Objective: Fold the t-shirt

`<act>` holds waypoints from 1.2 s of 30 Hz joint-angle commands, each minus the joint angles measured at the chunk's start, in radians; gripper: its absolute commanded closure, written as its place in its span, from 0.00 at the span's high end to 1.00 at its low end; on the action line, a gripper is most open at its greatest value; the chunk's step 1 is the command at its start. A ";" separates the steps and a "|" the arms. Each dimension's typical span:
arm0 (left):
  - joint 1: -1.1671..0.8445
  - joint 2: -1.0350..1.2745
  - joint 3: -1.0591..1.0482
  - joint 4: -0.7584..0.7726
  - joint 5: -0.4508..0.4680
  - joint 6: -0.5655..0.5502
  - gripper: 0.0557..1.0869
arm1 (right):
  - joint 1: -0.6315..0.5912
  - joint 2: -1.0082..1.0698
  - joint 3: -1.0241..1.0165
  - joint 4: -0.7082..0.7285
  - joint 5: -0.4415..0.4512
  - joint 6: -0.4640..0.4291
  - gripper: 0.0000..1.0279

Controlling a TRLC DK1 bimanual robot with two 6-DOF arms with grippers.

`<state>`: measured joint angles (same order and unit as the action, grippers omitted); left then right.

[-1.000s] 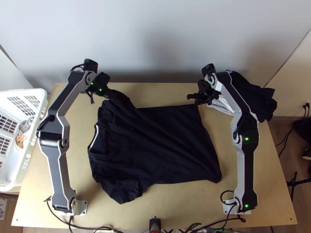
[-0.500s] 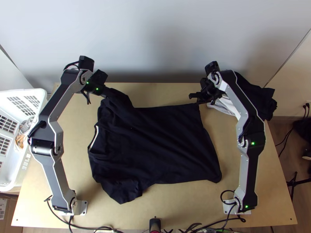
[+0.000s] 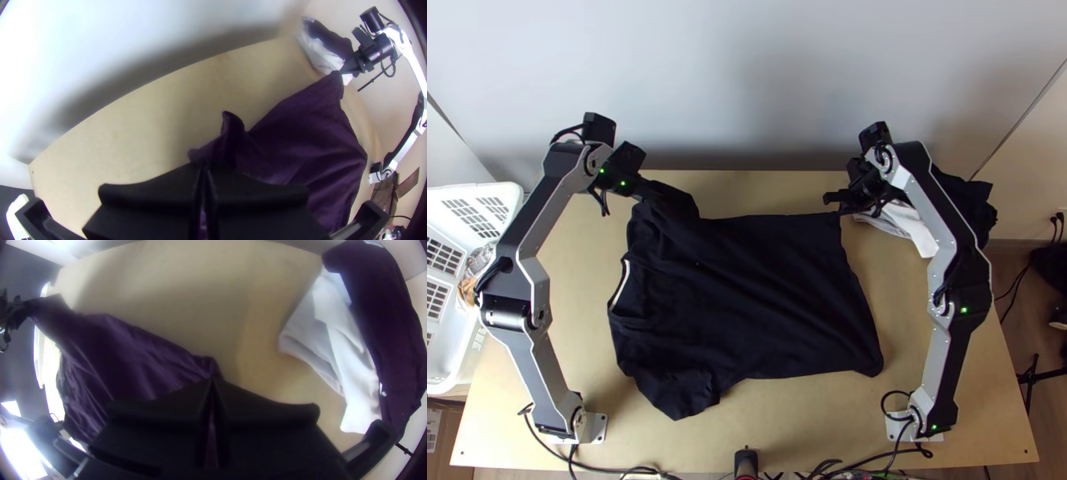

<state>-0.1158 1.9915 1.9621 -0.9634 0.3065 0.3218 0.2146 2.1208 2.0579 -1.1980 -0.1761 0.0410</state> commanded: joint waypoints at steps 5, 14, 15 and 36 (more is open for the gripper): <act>-0.024 -0.088 -0.062 -0.006 0.000 -0.001 0.03 | -0.003 -0.124 -0.107 -0.014 0.001 -0.015 0.03; -0.038 -0.181 -0.141 -0.006 -0.001 0.013 0.03 | -0.012 -0.219 -0.189 -0.014 0.004 -0.032 0.03; -0.038 -0.188 -0.147 -0.006 -0.001 0.013 0.03 | -0.014 -0.226 -0.196 -0.014 0.004 -0.035 0.03; -0.047 -0.344 -0.304 0.000 0.000 0.106 0.03 | -0.061 -0.326 -0.283 -0.031 0.015 -0.078 0.03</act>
<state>-0.1596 1.6913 1.7054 -0.9661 0.3058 0.4107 0.1650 1.8206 1.7874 -1.2137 -0.1638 -0.0261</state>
